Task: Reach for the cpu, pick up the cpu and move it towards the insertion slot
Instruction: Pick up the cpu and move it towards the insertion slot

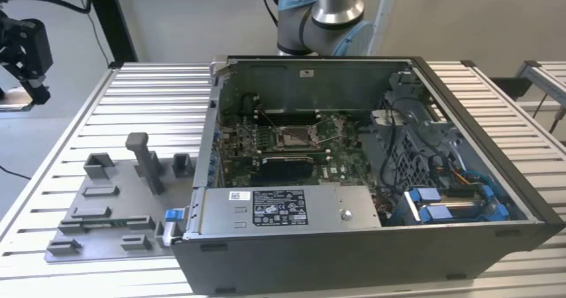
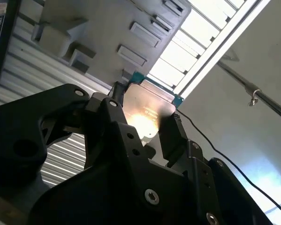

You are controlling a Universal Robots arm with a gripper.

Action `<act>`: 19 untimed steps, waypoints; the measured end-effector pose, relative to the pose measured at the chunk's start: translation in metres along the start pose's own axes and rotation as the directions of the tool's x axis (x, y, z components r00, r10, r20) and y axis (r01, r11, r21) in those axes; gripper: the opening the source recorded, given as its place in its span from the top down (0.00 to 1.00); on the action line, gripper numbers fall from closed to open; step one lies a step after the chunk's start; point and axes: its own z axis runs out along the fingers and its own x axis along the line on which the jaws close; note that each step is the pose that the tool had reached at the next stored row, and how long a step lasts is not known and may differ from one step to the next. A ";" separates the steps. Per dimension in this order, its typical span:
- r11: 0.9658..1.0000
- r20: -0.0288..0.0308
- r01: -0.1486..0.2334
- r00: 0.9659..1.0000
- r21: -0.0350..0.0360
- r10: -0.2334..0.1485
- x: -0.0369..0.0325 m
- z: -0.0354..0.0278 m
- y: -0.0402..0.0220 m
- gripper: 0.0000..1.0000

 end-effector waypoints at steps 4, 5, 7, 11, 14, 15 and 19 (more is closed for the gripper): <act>1.000 0.000 0.000 1.000 0.000 0.000 -0.0007 -0.0003 0.0001 1.00; 1.000 0.000 0.000 1.000 0.000 0.000 -0.0031 -0.0001 -0.0001 1.00; 1.000 0.000 0.000 1.000 0.000 0.000 -0.0086 -0.0002 -0.0001 1.00; 1.000 -0.001 0.000 1.000 0.000 0.000 -0.0264 -0.0003 -0.0005 1.00; 1.000 -0.003 0.000 1.000 0.000 0.000 -0.0400 -0.0005 -0.0007 1.00; 1.000 -0.004 0.000 1.000 0.000 0.000 -0.0443 -0.0006 -0.0008 1.00; 1.000 -0.007 0.000 1.000 0.000 0.000 -0.0479 -0.0005 -0.0008 1.00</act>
